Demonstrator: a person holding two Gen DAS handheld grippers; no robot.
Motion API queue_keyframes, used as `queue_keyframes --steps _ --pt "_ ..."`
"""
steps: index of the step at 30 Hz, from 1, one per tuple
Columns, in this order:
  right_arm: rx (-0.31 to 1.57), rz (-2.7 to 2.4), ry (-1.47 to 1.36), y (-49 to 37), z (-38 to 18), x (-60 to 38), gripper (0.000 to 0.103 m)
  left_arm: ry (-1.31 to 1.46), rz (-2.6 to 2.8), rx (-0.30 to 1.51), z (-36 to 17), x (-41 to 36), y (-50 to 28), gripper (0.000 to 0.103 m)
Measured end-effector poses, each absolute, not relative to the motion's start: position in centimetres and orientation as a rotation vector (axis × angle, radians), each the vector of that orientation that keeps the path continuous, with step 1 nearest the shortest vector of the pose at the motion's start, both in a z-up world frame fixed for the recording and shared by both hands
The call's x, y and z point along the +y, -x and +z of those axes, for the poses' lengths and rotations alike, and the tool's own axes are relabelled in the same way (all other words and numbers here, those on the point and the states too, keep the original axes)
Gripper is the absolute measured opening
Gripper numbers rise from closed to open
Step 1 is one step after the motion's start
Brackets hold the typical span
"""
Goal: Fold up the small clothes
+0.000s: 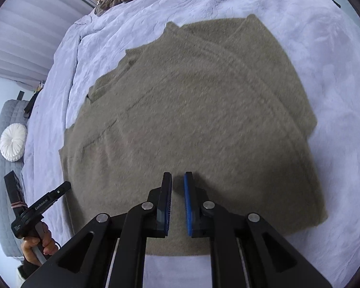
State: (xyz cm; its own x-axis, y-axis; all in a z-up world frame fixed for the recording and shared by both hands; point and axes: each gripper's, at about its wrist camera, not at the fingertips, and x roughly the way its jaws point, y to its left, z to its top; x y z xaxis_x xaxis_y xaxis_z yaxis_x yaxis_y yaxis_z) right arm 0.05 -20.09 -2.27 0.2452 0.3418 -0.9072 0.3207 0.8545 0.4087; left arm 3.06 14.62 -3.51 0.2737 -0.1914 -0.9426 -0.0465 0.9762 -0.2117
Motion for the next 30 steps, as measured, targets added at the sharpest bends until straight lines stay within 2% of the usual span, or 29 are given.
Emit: queue_keyframes --steps 8,11,13,20,21,23,30 --pt "1.405 0.031 -0.638 3.1 -3.1 -16.2 0.017 0.225 -0.125 1.328 -3.6 15.1 -1.1 0.019" --pt "1.416 0.050 -0.636 3.5 -3.1 -14.7 0.026 0.224 -0.129 1.337 -3.5 15.4 -0.6 0.019" --pt "1.421 0.060 -0.632 3.6 -3.1 -13.8 0.036 0.216 -0.127 1.344 -3.4 15.5 -0.3 0.019" --pt "1.433 0.098 -0.608 3.1 -3.0 -11.2 0.046 0.230 -0.126 1.369 -3.6 16.3 0.0 0.021" --pt "1.436 0.099 -0.607 3.0 -3.1 -10.9 0.047 0.225 -0.119 1.370 -3.6 16.4 0.0 0.048" --pt "1.444 0.102 -0.609 3.1 -3.3 -10.2 0.047 0.220 -0.096 1.340 -3.2 16.8 0.4 0.087" --pt "1.454 0.121 -0.611 3.2 -3.7 -8.8 0.054 0.211 -0.113 1.333 -3.1 17.0 1.1 0.087"
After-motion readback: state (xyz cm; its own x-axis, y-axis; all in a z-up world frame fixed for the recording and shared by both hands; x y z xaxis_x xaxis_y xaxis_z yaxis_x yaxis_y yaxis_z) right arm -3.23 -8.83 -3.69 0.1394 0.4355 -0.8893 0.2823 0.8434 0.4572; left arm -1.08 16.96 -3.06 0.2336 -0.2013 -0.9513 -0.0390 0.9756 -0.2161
